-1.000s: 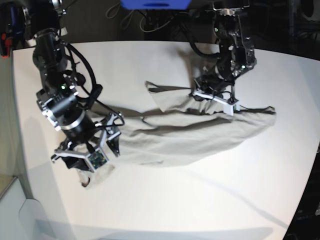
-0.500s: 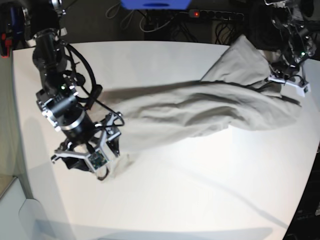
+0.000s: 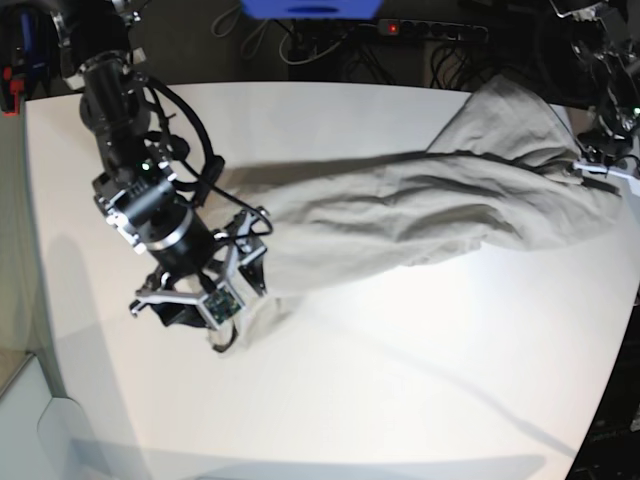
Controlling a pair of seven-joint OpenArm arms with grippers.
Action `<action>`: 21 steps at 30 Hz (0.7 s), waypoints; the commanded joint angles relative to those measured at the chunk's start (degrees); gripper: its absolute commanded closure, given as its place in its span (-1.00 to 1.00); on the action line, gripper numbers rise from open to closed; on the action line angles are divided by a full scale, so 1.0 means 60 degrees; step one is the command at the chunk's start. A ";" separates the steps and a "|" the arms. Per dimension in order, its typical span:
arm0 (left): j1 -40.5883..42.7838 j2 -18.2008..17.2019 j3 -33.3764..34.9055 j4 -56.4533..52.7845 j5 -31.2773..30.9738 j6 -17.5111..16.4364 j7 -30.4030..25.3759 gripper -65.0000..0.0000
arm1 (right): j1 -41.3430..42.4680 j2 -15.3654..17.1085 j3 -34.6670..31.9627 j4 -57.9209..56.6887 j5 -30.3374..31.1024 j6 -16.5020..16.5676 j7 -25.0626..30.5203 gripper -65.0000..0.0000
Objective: Layout the t-shirt on the table in an organized manner, then fold the t-shirt properly
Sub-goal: 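Lift the shirt with the right gripper and swing it across the table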
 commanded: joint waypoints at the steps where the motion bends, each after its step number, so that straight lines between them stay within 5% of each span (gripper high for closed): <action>1: -0.0003 -0.0052 -0.0098 0.0161 -0.0022 0.0060 -0.0110 0.98 | 0.0249 0.0042 0.0088 -0.0096 -0.0031 0.0032 0.0178 -0.35; 7: 0.0290 0.0007 -0.0098 0.0176 -0.0022 0.0060 -0.0110 0.98 | 0.1318 0.0027 0.0059 -0.2000 -0.0002 0.0032 0.0178 -0.35; 12: 0.0348 0.0007 -0.0098 0.0176 -0.0022 0.0045 -0.0110 0.98 | 0.2622 -0.0486 0.0059 -0.3964 -0.0002 0.0047 0.0164 -0.35; 17: 0.0744 0.0021 -0.0112 0.0835 -0.0037 0.0045 -0.0110 0.98 | 0.3941 -0.1013 0.0132 -0.6030 -0.0046 0.1043 0.0178 -0.35; 21: 0.0861 0.0138 -0.0112 0.1421 -0.0037 0.0045 -0.0110 0.98 | 0.4967 -0.1292 0.0147 -0.8052 -0.0046 0.1087 0.0193 -0.35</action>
